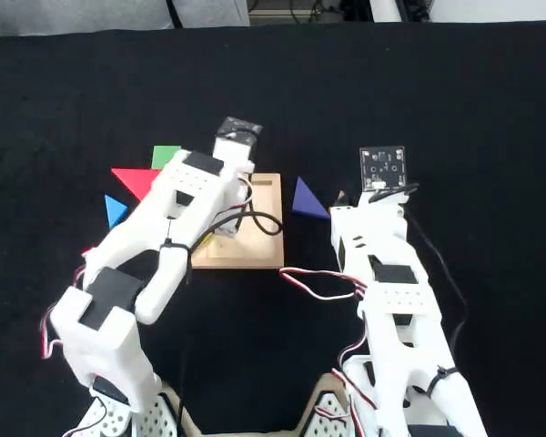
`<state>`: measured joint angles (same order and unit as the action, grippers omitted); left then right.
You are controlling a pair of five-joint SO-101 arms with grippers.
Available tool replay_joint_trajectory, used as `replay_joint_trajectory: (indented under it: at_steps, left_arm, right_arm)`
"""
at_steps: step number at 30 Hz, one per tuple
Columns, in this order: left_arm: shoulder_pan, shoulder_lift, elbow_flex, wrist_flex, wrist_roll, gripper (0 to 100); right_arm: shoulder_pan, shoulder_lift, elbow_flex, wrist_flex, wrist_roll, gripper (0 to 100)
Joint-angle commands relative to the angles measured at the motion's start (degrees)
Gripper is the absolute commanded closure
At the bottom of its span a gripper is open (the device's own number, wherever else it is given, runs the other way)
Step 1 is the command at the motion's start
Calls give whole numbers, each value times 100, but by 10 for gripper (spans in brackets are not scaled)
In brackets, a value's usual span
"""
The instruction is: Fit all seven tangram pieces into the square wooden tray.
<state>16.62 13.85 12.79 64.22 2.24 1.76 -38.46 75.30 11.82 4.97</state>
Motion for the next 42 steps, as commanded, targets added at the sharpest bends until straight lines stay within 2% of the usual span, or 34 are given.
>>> replay_joint_trajectory:
  at_steps: [1,6,10,13,15,18,20,24,27,32,36,39,42]
  left_arm:
    - [-321,-914,-180,387,9,971]
    - [-866,-2092,-127,747,-440,968]
    - [-1560,-2453,-110,141,-413,967]
    - [-2009,-2198,-163,-378,-501,959]
    - [-2202,-1890,-233,-457,-607,919]
    - [-2527,-1415,-479,-448,-624,871]
    - [-2800,-1169,-725,-457,-624,874]
    - [-3240,-712,-1376,-492,-580,904]
    - [-3257,-255,-1745,-501,-158,927]
    - [-3582,202,-2105,-519,1451,945]
    - [-3934,457,-1877,-1011,1723,945]
    - [-3925,668,-1490,-1538,1987,945]
    - [-3925,703,-1367,-1732,2013,945]
  right_arm:
    - [53,-40,-303,-141,-26,986]
    - [26,-40,-303,-141,-26,986]
    - [26,-40,-303,-141,-26,986]
    - [9,-40,-303,-123,-26,986]
    - [-202,-31,-303,-105,79,986]
    - [-782,4,-321,158,949,986]
    - [-1073,-4,-418,457,1266,986]
    - [-1380,4,-760,993,1240,987]
    - [-1793,40,-1077,1345,1011,987]
    - [-2321,980,-1692,1495,1011,988]
    - [-2330,2035,-2413,1670,1020,988]
    - [-2356,2589,-2914,2004,993,988]
    - [-2365,2835,-3169,2207,985,988]
